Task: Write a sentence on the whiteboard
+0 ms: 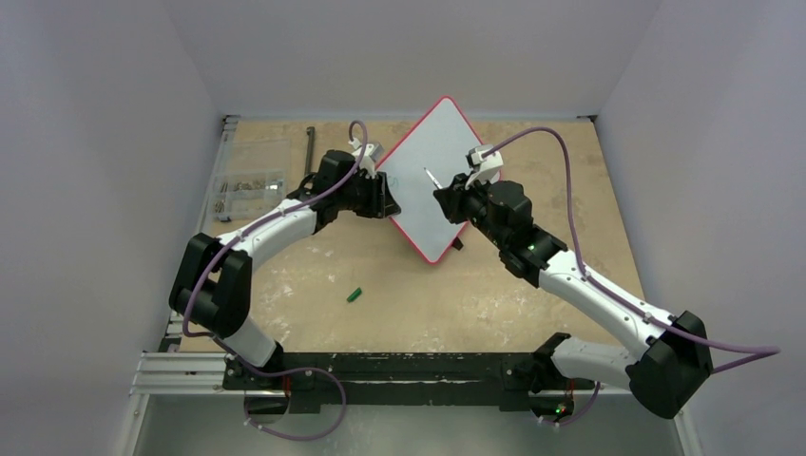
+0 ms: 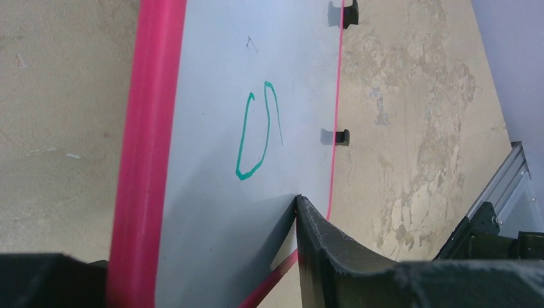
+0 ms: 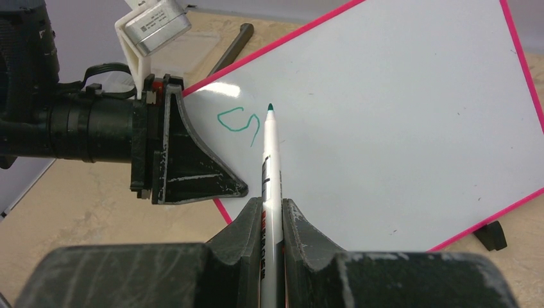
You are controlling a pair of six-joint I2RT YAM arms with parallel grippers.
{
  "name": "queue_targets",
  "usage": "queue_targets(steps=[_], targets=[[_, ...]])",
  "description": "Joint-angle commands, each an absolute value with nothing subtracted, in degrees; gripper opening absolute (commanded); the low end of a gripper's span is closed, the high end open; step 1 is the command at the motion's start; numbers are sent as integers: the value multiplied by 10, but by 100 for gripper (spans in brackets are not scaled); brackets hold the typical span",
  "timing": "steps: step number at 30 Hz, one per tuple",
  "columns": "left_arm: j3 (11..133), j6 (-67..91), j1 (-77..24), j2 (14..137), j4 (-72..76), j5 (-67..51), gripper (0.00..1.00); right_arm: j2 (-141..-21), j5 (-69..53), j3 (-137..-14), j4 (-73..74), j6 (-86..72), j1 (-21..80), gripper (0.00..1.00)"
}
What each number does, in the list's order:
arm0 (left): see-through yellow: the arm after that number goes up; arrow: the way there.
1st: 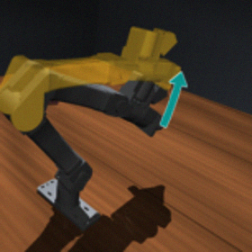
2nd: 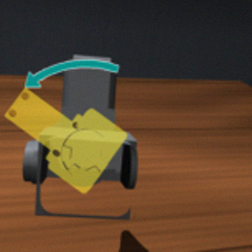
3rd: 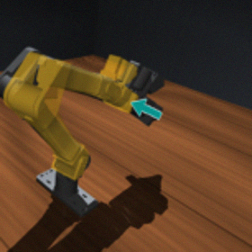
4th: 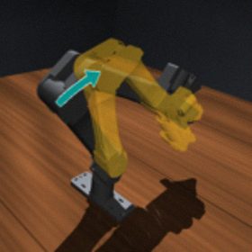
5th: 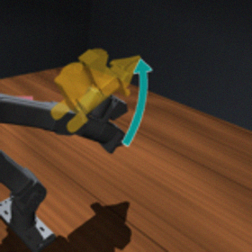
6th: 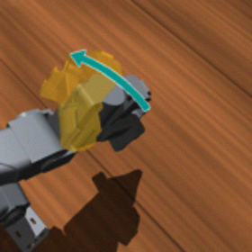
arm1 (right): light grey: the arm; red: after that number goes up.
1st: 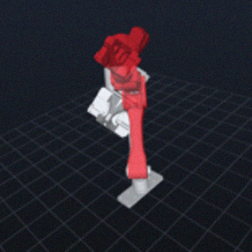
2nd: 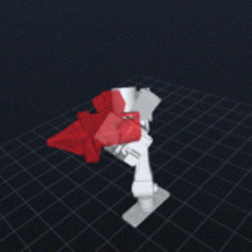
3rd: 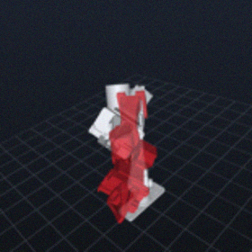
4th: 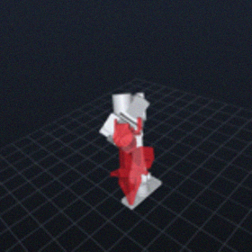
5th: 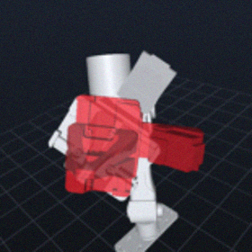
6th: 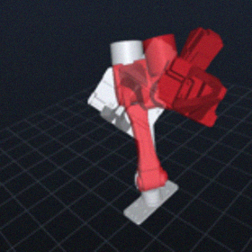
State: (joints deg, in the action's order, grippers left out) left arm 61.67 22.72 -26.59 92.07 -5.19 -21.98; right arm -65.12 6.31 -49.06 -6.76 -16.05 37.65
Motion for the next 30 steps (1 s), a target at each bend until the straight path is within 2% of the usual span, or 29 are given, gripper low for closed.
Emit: queue_targets(steps=[1,8,15,24,30], targets=[[601,158,-278,929,-145,-204,40,-644,65,-519,-72,-166,379,0],[605,158,-279,926,-147,-205,43,-637,66,-516,-72,-166,378,0],[610,158,-278,910,-158,-201,51,-633,66,-513,-71,-167,378,0],[613,154,-278,898,-167,-203,54,-633,64,-513,-71,-167,379,0],[613,154,-279,881,-174,-204,60,-631,64,-516,-68,-165,379,0]])
